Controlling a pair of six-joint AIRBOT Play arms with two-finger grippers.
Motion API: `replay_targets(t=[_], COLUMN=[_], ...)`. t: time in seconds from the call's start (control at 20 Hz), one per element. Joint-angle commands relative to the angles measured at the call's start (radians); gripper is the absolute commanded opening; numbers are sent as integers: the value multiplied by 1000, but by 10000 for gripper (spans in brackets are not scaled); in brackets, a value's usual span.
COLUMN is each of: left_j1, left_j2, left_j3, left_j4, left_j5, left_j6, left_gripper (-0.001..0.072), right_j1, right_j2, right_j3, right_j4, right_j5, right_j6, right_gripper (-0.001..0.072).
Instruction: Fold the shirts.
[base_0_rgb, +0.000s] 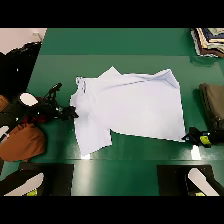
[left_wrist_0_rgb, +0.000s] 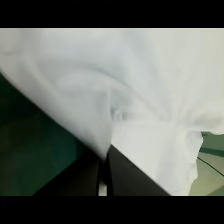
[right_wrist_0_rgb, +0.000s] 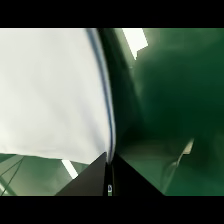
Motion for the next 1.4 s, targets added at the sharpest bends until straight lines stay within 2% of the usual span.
replay_targets(t=[0.0,0.15,0.3,0.35,0.6,0.85,1.0,1.15,1.35], left_j1=[0,0,0,0,0,0,0,0,0], left_j2=[50,152,240,254,265,269,270,266,262], left_j3=[6,130,412,522,1089,1432,1527,1526,1268], left_j4=[11,100,166,172,179,173,122,60,66], left_j5=[18,-33,-100,-104,-89,-84,-87,-121,-267], left_j6=[-7,-63,-74,-74,-74,-142,-189,-205,-231], left_gripper=[24,25,25,25,25,25,25,25,25], right_j1=[0,0,18,42,171,177,177,177,177], right_j2=[2,2,2,2,2,3,63,154,163], right_j3=[17,171,461,576,1188,1602,1625,1493,1339], right_j4=[16,154,389,418,307,116,48,-48,-89], right_j5=[42,101,106,90,-7,14,2,8,18], right_j6=[-20,-20,-20,-20,-11,59,68,68,68], right_gripper=[12,12,12,11,11,12,11,11,11])
